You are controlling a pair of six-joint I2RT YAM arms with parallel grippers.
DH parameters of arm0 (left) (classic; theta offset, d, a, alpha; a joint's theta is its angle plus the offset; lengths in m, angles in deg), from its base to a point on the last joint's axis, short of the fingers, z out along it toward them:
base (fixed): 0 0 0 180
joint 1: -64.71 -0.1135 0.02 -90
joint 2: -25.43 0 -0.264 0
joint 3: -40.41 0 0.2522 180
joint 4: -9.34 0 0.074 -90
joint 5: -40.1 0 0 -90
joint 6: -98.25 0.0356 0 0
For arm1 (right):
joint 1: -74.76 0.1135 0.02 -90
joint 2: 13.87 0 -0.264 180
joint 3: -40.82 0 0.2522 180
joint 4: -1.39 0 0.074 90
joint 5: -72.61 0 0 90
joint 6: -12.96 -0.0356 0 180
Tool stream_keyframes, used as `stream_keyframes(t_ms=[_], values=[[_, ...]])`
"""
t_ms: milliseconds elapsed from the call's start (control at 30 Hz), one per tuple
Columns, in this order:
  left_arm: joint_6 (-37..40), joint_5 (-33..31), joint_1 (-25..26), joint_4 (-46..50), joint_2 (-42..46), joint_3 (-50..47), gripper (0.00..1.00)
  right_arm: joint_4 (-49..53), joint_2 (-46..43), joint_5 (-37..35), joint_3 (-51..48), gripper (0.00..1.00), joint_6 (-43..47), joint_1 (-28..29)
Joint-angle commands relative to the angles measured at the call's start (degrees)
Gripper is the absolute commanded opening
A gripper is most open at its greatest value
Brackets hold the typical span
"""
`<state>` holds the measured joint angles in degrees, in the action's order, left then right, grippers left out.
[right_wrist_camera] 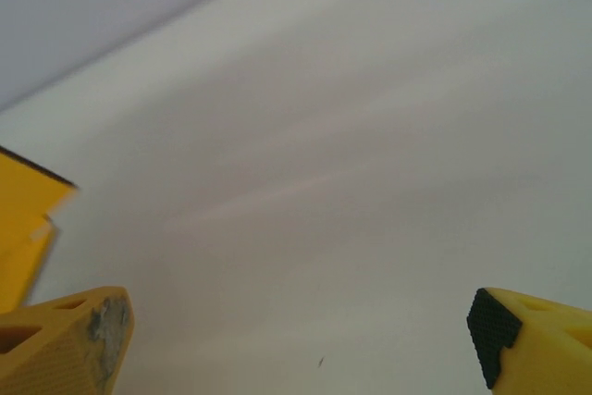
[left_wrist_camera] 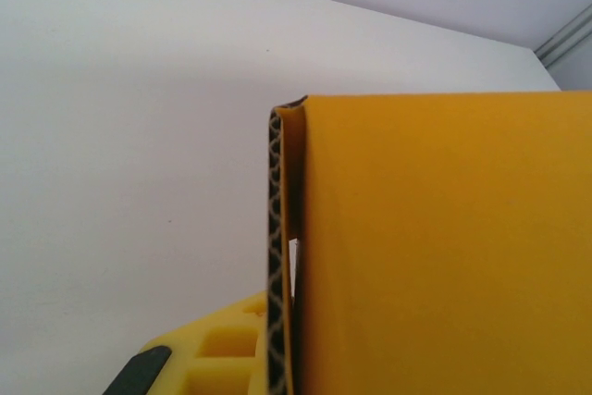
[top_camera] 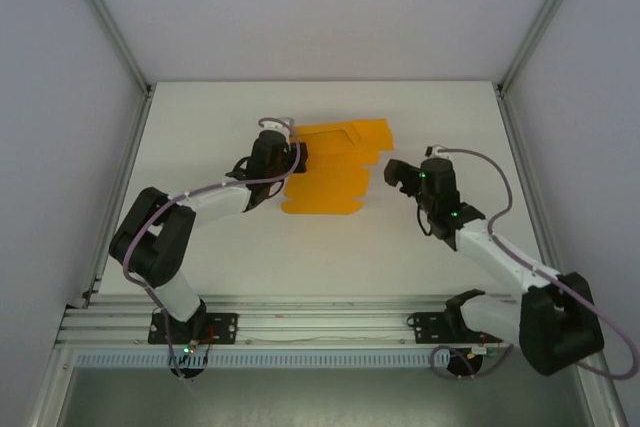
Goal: Assemble paper box
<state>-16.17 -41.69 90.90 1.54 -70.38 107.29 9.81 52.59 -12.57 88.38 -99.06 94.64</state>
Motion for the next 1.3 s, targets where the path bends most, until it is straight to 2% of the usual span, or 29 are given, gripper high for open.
stream_keyframes(t_ms=[0,100,167,267,533,933,1167,1267], values=[[-0.88,1.37,-0.27,-3.19,1.42,0.15,0.00,-0.71,5.84,7.14,3.17,0.95,-3.89,-0.53],[-0.59,1.21,-0.27,-2.50,1.69,0.03,0.00,-4.53,10.43,11.12,5.69,0.94,-3.55,-0.86],[-0.45,1.02,-0.27,-2.32,1.96,-0.31,0.00,-5.78,11.48,11.14,6.77,0.95,-3.16,-0.82],[0.24,0.26,-0.32,-2.29,2.23,-0.85,0.00,-2.99,11.11,9.31,8.55,0.95,-1.46,-0.81],[0.67,-0.56,-0.53,-0.31,1.20,0.47,0.00,0.84,9.05,13.04,8.30,0.95,0.54,-0.90],[1.26,-0.64,-0.51,0.69,0.71,0.25,0.00,0.92,8.08,19.01,11.17,0.94,1.45,-0.91],[0.87,-0.70,-0.53,0.08,0.19,0.16,0.00,-1.77,8.43,25.48,11.55,0.91,-1.25,-0.95],[0.83,-0.91,-0.53,-0.06,0.17,0.06,0.00,-1.53,7.74,25.64,11.39,0.90,-1.62,-0.85]])
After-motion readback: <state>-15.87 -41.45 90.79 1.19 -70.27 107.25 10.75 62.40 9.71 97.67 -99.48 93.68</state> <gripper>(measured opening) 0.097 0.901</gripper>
